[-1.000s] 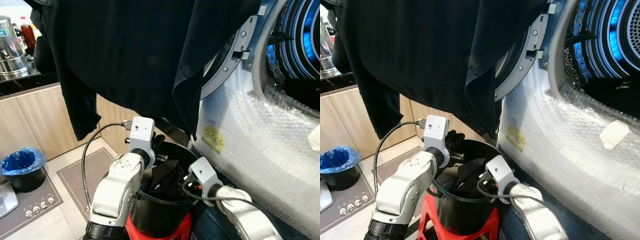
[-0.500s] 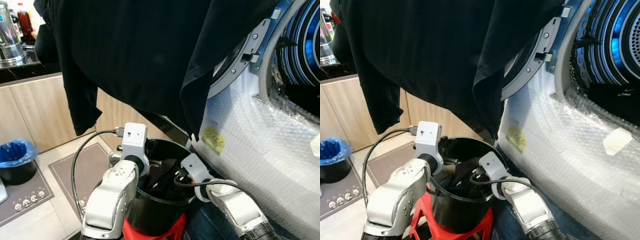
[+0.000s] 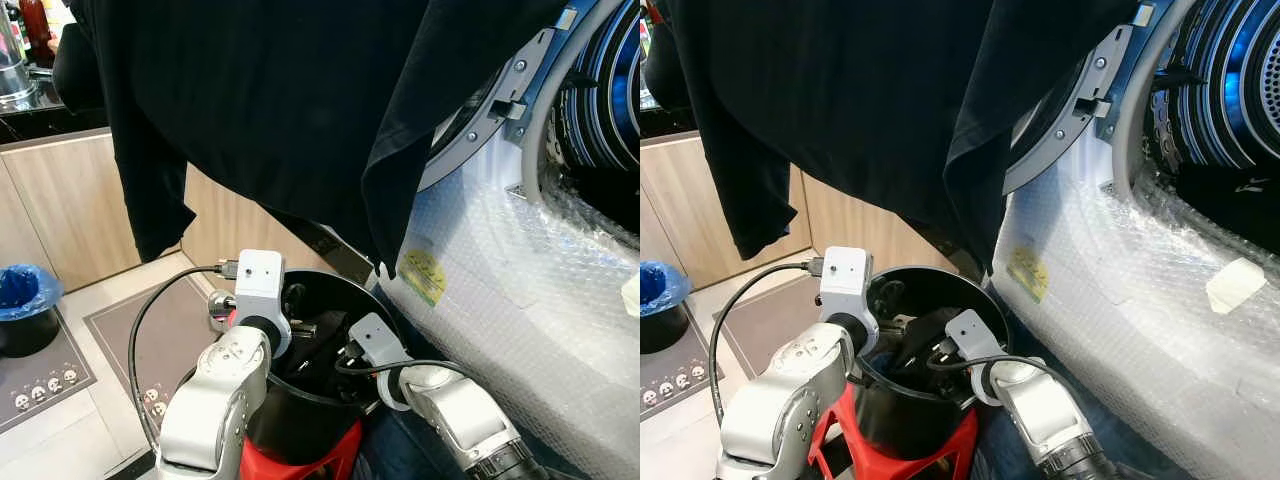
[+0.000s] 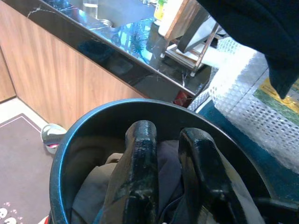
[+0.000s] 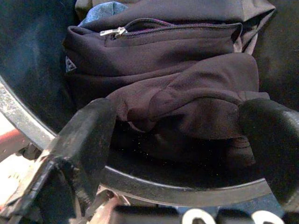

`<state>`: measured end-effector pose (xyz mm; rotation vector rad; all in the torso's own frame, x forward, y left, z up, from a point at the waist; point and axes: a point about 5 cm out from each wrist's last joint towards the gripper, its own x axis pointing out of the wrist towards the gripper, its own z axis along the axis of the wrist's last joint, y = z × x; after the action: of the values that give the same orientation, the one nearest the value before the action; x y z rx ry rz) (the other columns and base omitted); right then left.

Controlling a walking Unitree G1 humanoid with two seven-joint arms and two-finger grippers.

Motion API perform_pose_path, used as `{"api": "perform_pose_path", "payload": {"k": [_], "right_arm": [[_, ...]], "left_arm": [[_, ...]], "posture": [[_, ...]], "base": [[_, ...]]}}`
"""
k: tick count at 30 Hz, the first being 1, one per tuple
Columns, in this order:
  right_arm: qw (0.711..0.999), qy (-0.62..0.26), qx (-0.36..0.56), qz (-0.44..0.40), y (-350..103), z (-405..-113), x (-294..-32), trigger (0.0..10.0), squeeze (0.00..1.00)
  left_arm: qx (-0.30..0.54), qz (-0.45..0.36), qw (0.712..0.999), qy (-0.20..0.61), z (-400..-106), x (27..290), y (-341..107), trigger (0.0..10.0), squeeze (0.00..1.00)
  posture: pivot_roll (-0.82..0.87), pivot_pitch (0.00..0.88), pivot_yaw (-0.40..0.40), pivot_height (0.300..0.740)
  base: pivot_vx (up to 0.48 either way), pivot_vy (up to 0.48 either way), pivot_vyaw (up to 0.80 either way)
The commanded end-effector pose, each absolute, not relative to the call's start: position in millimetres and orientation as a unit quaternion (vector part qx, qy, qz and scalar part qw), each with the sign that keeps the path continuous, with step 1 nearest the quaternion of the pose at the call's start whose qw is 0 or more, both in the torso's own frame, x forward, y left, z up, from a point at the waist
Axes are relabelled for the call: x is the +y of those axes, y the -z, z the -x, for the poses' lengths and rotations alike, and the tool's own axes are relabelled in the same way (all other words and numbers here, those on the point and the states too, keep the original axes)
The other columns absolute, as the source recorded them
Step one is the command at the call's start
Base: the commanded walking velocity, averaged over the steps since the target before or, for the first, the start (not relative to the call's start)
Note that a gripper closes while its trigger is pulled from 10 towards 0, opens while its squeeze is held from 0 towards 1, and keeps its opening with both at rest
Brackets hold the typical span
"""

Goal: Clothes washing

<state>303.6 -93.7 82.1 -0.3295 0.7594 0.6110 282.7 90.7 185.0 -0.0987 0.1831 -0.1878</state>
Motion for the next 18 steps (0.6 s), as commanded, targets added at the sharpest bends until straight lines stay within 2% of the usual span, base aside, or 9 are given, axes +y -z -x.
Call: {"api": "perform_pose_path", "payload": {"k": [1,18], "right_arm": [[0.866,-0.284,0.377,0.165,-79.4,-302.9,-97.7,10.0,0.0],[0.866,-0.283,0.379,0.165,-79.7,-302.9,-97.5,10.0,0.0]], "left_arm": [[0.092,0.06,0.989,0.101,-277.4,86.0,-186.9,10.0,0.0],[0.094,0.06,0.989,0.1,-276.9,86.1,-187.4,10.0,0.0]], "posture": [[0.09,0.089,-0.193,0.74],[0.09,0.089,-0.193,0.74]], "base": [[0.0,0.0,0.0],[0.0,0.0,0.0]]}}
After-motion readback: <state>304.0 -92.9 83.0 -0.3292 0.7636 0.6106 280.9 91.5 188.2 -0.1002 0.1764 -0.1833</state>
